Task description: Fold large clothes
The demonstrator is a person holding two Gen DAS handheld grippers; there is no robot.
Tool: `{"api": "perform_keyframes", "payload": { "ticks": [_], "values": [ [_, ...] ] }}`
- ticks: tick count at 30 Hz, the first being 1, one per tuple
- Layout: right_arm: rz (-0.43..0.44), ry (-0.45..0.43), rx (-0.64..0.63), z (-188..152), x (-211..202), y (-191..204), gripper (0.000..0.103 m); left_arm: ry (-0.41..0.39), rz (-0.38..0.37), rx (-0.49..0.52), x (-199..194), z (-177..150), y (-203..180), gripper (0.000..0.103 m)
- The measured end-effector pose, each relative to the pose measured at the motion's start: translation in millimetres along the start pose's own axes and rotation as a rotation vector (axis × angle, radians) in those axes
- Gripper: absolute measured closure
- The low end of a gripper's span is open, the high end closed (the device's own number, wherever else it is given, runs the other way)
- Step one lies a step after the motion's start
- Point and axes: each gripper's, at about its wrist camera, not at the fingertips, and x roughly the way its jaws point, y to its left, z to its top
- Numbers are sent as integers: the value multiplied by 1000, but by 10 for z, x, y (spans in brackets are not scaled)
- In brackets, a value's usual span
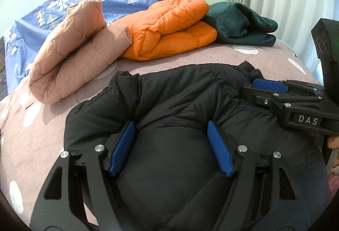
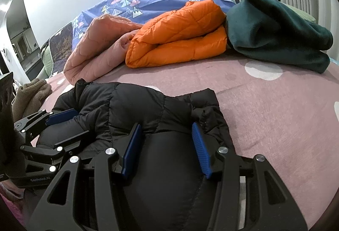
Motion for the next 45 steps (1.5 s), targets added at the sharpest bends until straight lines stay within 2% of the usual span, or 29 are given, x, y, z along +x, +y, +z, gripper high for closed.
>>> {"api": "perform_keyframes", "payload": {
  "ticks": [8, 10, 14, 20, 38, 41, 43, 45],
  "values": [
    [-50, -18, -78, -90, -299, 117, 52, -14, -1, -3, -22, -19, 7, 30],
    [-58, -24, -94, -189, -260, 92, 52, -20, -7, -5, -27, -22, 7, 30],
    [-19, -20, -43, -212, -204, -6, 51, -22, 5, 2, -21, -20, -14, 30],
    [-59, -29, -71, -248, -199, 72, 51, -35, 6, -1, -42, -48, -8, 30],
    [-74, -31, -65, -271, -150, 71, 50, -39, -4, -10, -39, -23, -16, 30],
    [-95, -41, -84, -260, -200, 115, 48, -44, -7, -14, -59, -16, -11, 30],
    [-132, -61, -121, -262, -336, 190, 41, -46, -6, -12, -140, -2, -3, 30],
    [-142, -87, -117, -283, -548, 202, 22, -48, -11, -53, -353, 7, 45, 26]
  ]
}}
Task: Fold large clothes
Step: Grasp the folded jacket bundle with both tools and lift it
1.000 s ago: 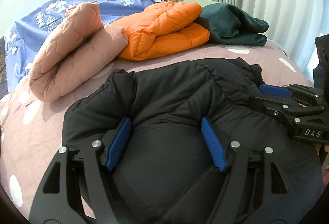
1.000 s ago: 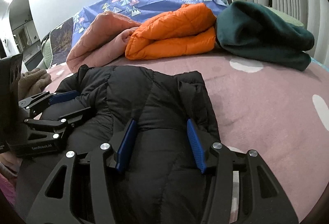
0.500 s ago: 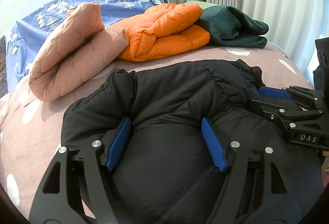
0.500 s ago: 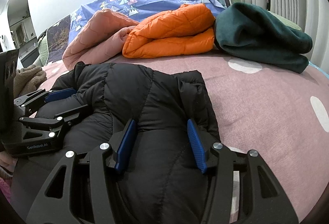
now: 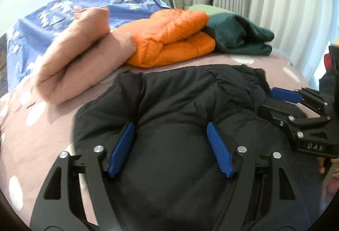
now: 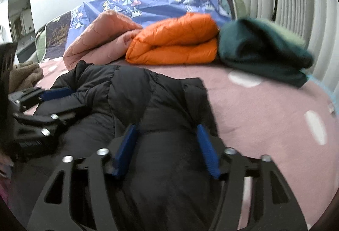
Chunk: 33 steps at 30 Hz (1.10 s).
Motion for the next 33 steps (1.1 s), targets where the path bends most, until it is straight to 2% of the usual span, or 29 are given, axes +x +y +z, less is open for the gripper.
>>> {"api": "perform_keyframes", "payload": {
  "ticks": [2, 4, 6, 7, 8, 9, 12, 14, 17, 18, 19, 20, 21, 23, 25, 26, 30, 33],
  "values": [
    [49, -28, 47, -65, -272, -114, 20, -33, -42, -49, -312, -41, 48, 13],
    [48, -15, 88, -193, -459, -252, 12, -54, -74, -62, -548, -137, 72, 8],
    [77, 37, 138, -369, -526, -393, 10, -39, -98, -80, -705, -311, 103, 4],
    [125, 83, 186, -487, -522, -474, 10, -25, -109, -95, -721, -379, 130, 2],
    [171, 116, 230, -577, -512, -532, 10, 1, -131, -123, -711, -473, 163, 2],
    [253, 164, 308, -715, -483, -607, 10, 27, -155, -149, -680, -546, 195, 2],
    [393, 216, 442, -918, -440, -685, 8, 67, -257, -280, -517, -687, 334, 2],
    [415, 206, 450, -917, -456, -667, 6, 98, -356, -377, -334, -687, 426, 2],
    [494, 230, 481, -876, -354, -617, 6, 114, -399, -411, -77, -613, 477, 2],
    [478, 231, 481, -857, -323, -583, 13, 116, -404, -422, -10, -587, 472, 2],
    [457, 226, 476, -839, -318, -555, 26, 114, -408, -429, 48, -561, 463, 2],
    [465, 228, 489, -823, -311, -544, 54, 108, -406, -433, 59, -549, 448, 3],
    [470, 222, 515, -815, -324, -548, 70, 96, -399, -438, 39, -542, 429, 9],
    [435, 179, 484, -725, -472, -488, 80, 54, -367, -407, -102, -498, 336, 40],
    [415, 121, 412, -578, -683, -352, 83, 8, -332, -346, -331, -427, 246, 54],
    [432, 87, 379, -482, -805, -274, 83, -31, -314, -312, -494, -367, 208, 58],
    [538, -50, 228, -13, -1209, 111, 85, -187, -273, -280, -1139, -127, 321, 62],
    [589, -108, 107, 332, -1311, 458, 86, -282, -243, -266, -1572, 58, 520, 66]
  ]
}}
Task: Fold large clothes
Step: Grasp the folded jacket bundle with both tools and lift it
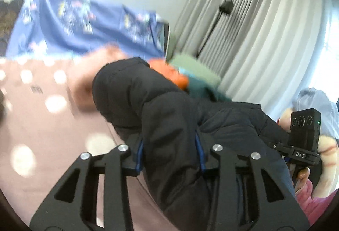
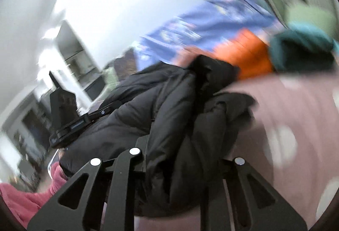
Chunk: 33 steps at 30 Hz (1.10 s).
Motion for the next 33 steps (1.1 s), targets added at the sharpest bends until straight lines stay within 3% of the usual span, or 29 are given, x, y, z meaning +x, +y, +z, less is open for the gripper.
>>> {"api": "perform_keyframes", "payload": {
  "ticks": [4, 7, 10, 11, 13, 15, 17, 21, 23, 24, 25, 26, 27, 29, 31, 33],
  "values": [
    [34, 74, -45, 110, 442, 276, 86, -44, 103, 19, -341, 170, 206, 66],
    [45, 158, -38, -61, 781, 244, 86, -16, 136, -6, -432, -25, 450, 66],
    [28, 306, 51, -409, 1124, 50, 83, 87, 175, -88, -288, -428, 786, 64],
    [19, 350, 87, -532, 1196, -33, 79, 123, 196, -119, -240, -592, 907, 58],
    [-7, 429, 174, -808, 1271, -220, 58, 157, 215, -164, -213, -819, 1090, 45],
    [-44, 451, 235, -956, 1219, -343, 24, 152, 194, -194, -328, -954, 1209, 36],
    [-31, 462, 281, -1037, 1152, -413, 17, 151, 214, -201, -378, -1009, 1227, 21],
    [27, 471, 340, -1094, 1156, -448, 9, 165, 211, -244, -378, -1063, 1355, 7],
    [34, 468, 342, -1059, 1241, -386, 8, 184, 157, -324, -293, -1106, 1491, 2],
    [43, 469, 338, -1050, 1291, -368, 10, 191, 117, -362, -275, -1150, 1554, 2],
    [85, 476, 335, -1068, 1353, -307, 20, 197, 73, -410, -220, -1188, 1616, 2],
    [134, 482, 351, -1094, 1365, -256, 67, 202, 28, -473, -146, -1240, 1677, 5],
    [149, 482, 367, -1046, 1389, -247, 78, 191, 6, -496, -121, -1246, 1683, 14],
    [77, 422, 220, -805, 1317, 4, 87, 136, 32, -423, -202, -1098, 1545, 49],
    [68, 338, 49, -510, 1191, 370, 88, 97, 73, -320, -321, -874, 1375, 58],
    [95, 256, -77, -183, 1081, 662, 88, 33, 91, -230, -495, -556, 1236, 60]
  ]
}}
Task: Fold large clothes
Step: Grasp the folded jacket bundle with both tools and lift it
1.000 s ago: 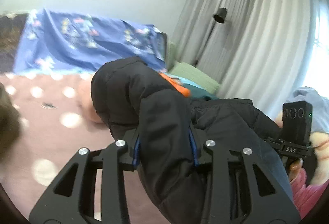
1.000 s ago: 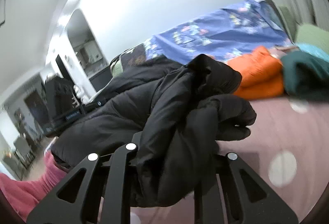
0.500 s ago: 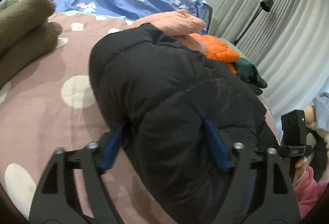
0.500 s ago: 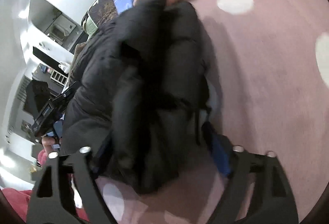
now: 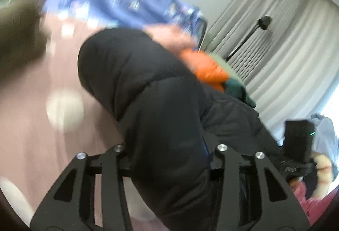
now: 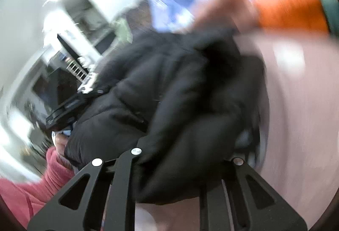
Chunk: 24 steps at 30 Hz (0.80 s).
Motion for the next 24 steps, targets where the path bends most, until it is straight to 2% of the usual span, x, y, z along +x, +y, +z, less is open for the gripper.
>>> {"api": "perform_keyframes", "payload": {
  "ticks": [4, 6, 9, 13, 15, 16, 18, 19, 20, 21, 22, 23, 24],
  "values": [
    [-20, -113, -238, 678, -15, 499, 88, -135, 50, 135, -346, 624, -235, 63],
    [-26, -155, -314, 1041, 70, 628, 88, -209, 116, 220, -486, 966, -318, 64],
    [-14, -198, -364, 1474, 261, 647, 88, -271, 205, 300, -550, 1384, -328, 64],
    [9, -208, -334, 2038, 1012, 387, 88, -295, 348, 309, -317, 2008, 18, 63],
    [6, -177, -278, 2174, 1529, 128, 88, -266, 411, 291, -56, 2224, 329, 59],
    [0, -160, -253, 2193, 1729, 32, 88, -237, 439, 276, 116, 2305, 512, 55],
    [-14, -82, -173, 2179, 2302, -262, 87, -145, 551, 230, 594, 2390, 968, 43],
    [-34, -9, -120, 2079, 2630, -460, 87, -59, 665, 203, 942, 2344, 1264, 38],
    [-68, 58, -84, 1987, 2896, -613, 86, 0, 734, 201, 1139, 2272, 1419, 38],
    [-102, 115, -57, 1872, 3099, -751, 87, 97, 827, 212, 1421, 2146, 1600, 39],
    [-128, 120, -65, 1711, 3220, -825, 87, 156, 881, 228, 1588, 2036, 1696, 40],
    [-135, 93, -90, 1626, 3211, -832, 87, 158, 929, 257, 1689, 1906, 1731, 39],
    [-167, 77, -131, 1584, 3183, -777, 85, 122, 948, 285, 1740, 1848, 1690, 38]
  ]
}}
